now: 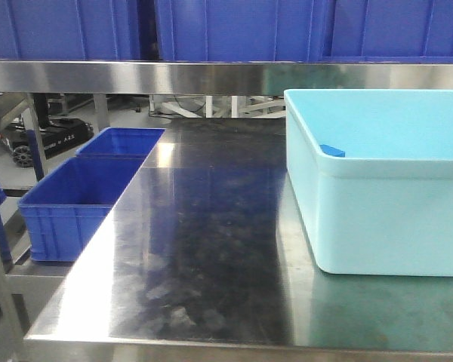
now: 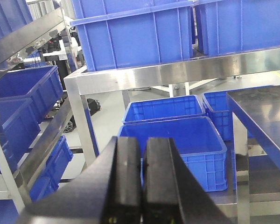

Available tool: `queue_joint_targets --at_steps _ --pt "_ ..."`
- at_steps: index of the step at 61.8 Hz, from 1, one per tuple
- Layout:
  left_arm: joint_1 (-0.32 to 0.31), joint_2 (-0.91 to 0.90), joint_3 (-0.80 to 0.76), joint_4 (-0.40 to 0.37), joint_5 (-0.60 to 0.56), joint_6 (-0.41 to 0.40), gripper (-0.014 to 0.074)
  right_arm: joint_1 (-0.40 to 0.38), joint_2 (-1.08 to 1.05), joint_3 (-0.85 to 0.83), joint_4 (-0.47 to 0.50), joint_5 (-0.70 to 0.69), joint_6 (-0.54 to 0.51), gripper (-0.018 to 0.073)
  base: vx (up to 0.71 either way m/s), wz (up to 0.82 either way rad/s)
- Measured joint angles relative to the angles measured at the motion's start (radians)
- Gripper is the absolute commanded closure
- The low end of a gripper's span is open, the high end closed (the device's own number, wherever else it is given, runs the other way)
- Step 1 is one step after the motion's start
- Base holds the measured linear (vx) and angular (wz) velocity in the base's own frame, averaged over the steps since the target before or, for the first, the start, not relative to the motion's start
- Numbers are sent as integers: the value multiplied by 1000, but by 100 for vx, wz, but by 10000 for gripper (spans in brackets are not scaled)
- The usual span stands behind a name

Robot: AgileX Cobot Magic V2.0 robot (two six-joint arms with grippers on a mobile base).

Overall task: Pick red cube and place on left shelf
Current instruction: 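Lift the red cube out of the bin with the right gripper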

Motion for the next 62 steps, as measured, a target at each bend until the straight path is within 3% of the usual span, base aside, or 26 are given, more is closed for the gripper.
queue_joint_targets --at_steps 62 --pt "0 0 0 0 0 0 491 0 0 0 0 2 0 502 0 0"
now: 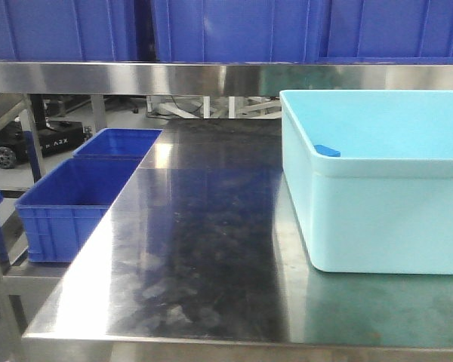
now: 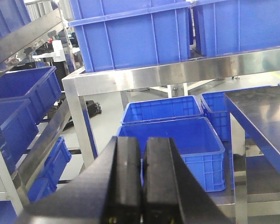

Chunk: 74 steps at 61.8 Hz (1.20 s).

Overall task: Pick red cube and place on left shelf
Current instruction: 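Lift the red cube out of the bin with the right gripper, then drive the base away from the table holding the red cube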

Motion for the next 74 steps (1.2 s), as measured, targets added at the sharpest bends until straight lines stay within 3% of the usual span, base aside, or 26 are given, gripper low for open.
queue_joint_targets --at_steps 28,74 --pt "0 0 0 0 0 0 491 0 -1 0 0 0 0 502 -3 0" --pt "0 0 0 0 0 0 491 0 -1 0 0 2 0 502 -10 28"
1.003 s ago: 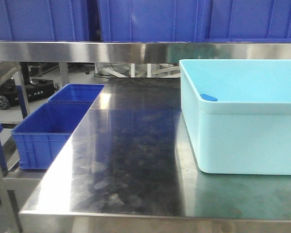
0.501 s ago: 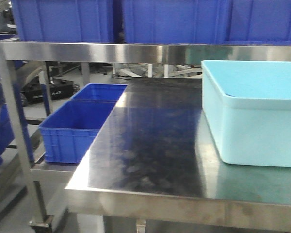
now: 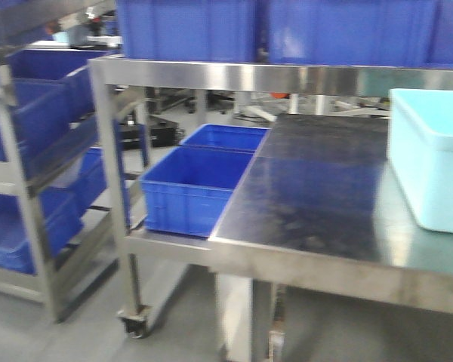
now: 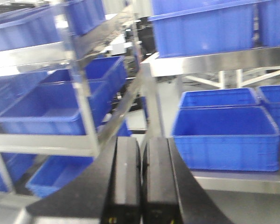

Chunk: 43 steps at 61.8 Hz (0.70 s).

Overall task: Pick red cube and place on left shelf
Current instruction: 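Drive the base away from the table holding the red cube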

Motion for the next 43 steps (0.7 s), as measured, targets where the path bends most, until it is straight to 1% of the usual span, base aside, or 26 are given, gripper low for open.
queue_joint_targets --at_steps 8,43 --pt "0 0 0 0 0 0 491 0 0 0 0 0 0 502 -15 27" --pt "0 0 0 0 0 0 491 0 0 0 0 0 0 502 -16 47"
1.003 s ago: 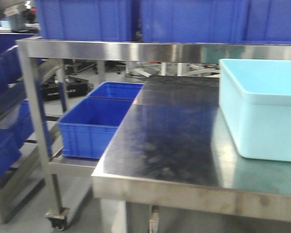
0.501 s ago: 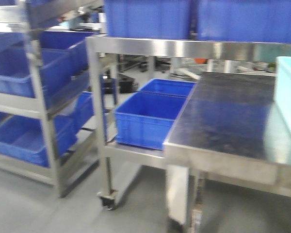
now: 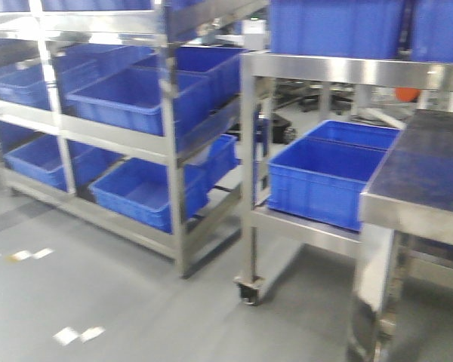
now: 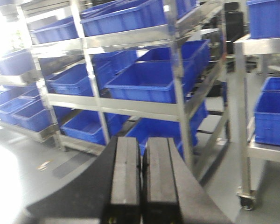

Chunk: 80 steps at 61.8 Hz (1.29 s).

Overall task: Pick red cube and place on left shelf
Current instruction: 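Drive the base away from the table holding the red cube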

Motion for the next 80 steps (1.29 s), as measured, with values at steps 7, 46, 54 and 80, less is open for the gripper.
queue_joint_targets --at_steps 7,46,54,80 --pt "0 0 0 0 0 0 491 0 0 0 0 0 0 502 -16 46" --pt "0 0 0 0 0 0 491 0 0 0 0 1 0 502 -17 47" --pt "0 0 0 0 0 0 491 0 0 0 0 1 0 502 -17 47" --pt "0 0 0 0 0 0 491 0 0 0 0 1 0 502 -16 47"
